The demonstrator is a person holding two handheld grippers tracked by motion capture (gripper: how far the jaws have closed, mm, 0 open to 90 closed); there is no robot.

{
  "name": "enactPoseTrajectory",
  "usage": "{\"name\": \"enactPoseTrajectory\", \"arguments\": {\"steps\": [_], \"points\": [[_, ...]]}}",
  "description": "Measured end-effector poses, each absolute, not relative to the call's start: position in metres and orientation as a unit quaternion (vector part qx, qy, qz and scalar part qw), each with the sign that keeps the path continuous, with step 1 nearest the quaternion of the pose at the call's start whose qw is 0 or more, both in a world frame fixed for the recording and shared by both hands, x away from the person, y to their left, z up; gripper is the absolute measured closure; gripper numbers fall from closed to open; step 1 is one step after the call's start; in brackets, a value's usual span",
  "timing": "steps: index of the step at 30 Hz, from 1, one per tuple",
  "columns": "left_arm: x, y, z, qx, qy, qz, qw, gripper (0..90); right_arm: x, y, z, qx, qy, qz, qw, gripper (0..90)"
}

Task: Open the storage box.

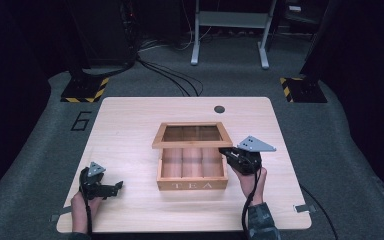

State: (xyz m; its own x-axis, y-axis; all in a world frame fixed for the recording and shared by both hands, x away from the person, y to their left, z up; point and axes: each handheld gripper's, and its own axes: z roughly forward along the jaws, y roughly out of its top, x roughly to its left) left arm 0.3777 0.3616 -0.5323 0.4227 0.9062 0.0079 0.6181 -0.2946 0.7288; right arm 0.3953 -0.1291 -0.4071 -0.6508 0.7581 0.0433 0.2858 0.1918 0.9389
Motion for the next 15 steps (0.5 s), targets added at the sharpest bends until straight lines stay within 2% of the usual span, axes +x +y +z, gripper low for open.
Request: {"name": "enactPoseTrajectory", "arguments": {"steps": [15], "points": [[0.378, 0.362, -0.532, 0.775, 0.492, 0.216, 0.333, 1.3, 0.412, -0.129, -0.389, 0.355, 0.743, 0.523, 0.221, 83.8]]}}
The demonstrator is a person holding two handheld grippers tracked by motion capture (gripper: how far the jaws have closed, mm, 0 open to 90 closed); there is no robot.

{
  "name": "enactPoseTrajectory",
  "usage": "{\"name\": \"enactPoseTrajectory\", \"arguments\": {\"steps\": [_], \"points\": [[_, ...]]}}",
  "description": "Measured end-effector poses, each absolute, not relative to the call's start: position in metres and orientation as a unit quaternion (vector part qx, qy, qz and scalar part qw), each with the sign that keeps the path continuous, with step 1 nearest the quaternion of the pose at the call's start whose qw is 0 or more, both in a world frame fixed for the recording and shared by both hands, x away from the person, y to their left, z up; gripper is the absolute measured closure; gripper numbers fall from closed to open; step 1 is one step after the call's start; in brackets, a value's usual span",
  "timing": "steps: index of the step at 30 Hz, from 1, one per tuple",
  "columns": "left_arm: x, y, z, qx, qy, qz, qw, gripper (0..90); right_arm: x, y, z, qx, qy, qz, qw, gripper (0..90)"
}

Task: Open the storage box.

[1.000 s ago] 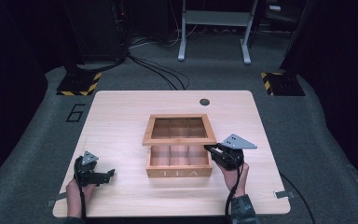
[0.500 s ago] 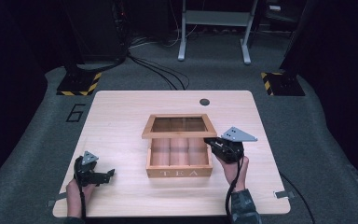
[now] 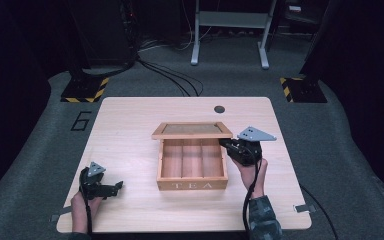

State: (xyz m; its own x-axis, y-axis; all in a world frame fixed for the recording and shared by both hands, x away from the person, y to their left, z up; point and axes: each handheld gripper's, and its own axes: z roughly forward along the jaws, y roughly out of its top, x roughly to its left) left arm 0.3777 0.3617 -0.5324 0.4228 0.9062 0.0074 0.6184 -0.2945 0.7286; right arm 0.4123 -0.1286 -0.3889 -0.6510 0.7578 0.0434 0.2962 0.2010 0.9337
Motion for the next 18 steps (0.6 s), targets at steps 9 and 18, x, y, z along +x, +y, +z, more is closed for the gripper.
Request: {"name": "enactPoseTrajectory", "arguments": {"steps": [9, 18], "points": [[0.378, 0.362, -0.532, 0.776, 0.491, 0.215, 0.332, 1.3, 0.422, -0.128, -0.379, 0.352, 0.746, 0.519, 0.223, 83.7], [0.378, 0.362, -0.532, 0.776, 0.491, 0.216, 0.332, 1.3, 0.433, -0.127, -0.369, 0.352, 0.750, 0.513, 0.224, 83.6]]}}
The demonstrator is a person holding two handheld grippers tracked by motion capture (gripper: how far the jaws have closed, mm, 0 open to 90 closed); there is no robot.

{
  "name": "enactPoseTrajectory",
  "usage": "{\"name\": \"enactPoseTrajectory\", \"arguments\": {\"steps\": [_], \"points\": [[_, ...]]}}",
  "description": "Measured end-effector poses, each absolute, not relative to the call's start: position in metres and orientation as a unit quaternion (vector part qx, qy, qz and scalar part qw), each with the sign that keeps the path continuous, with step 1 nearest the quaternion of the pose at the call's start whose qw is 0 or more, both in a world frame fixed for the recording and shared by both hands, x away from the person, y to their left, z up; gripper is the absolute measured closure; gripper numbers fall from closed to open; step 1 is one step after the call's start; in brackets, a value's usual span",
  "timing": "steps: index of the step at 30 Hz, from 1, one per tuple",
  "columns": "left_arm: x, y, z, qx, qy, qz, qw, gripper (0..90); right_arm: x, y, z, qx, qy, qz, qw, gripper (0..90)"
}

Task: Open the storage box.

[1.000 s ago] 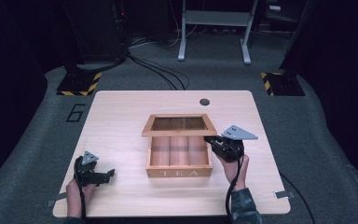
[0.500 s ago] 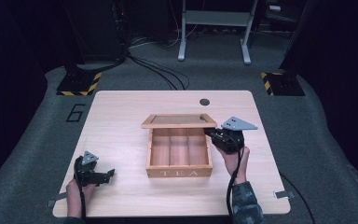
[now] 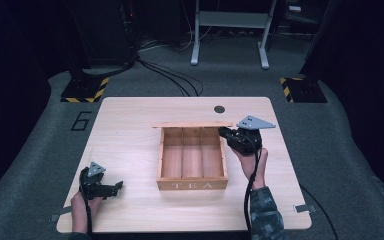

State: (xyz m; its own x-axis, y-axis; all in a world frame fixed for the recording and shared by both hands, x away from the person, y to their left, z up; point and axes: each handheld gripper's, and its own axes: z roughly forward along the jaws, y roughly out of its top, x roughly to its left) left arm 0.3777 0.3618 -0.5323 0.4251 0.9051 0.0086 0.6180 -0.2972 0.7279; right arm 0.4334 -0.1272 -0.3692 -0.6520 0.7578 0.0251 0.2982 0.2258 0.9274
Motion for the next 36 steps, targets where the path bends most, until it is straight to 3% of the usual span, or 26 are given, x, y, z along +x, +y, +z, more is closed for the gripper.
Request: {"name": "enactPoseTrajectory", "arguments": {"steps": [36], "points": [[0.378, 0.362, -0.532, 0.776, 0.491, 0.215, 0.333, 1.2, 0.474, -0.124, -0.341, 0.358, 0.759, 0.497, 0.223, 83.3]]}}
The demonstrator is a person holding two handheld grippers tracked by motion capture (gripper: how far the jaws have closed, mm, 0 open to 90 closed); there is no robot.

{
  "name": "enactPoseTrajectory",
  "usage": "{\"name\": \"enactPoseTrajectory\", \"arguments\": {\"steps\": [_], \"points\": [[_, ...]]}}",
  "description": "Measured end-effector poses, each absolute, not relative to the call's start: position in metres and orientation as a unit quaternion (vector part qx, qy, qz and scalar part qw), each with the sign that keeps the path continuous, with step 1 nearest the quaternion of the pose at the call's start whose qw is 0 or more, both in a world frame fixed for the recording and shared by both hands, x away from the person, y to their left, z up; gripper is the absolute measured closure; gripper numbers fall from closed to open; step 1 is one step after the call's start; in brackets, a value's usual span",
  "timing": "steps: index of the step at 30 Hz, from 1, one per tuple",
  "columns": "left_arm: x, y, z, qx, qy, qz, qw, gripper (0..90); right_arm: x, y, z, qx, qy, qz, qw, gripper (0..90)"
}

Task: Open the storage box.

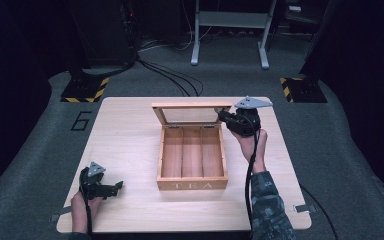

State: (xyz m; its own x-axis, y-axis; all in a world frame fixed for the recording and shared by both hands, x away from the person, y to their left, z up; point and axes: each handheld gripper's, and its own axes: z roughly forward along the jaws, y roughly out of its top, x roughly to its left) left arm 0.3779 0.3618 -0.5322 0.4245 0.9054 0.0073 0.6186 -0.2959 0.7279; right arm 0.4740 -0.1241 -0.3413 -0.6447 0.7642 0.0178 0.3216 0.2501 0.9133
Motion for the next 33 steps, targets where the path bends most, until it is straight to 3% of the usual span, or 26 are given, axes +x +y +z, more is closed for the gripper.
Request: {"name": "enactPoseTrajectory", "arguments": {"steps": [33], "points": [[0.378, 0.362, -0.532, 0.776, 0.491, 0.215, 0.333, 1.3, 0.487, -0.122, -0.336, 0.361, 0.763, 0.488, 0.222, 83.1]]}}
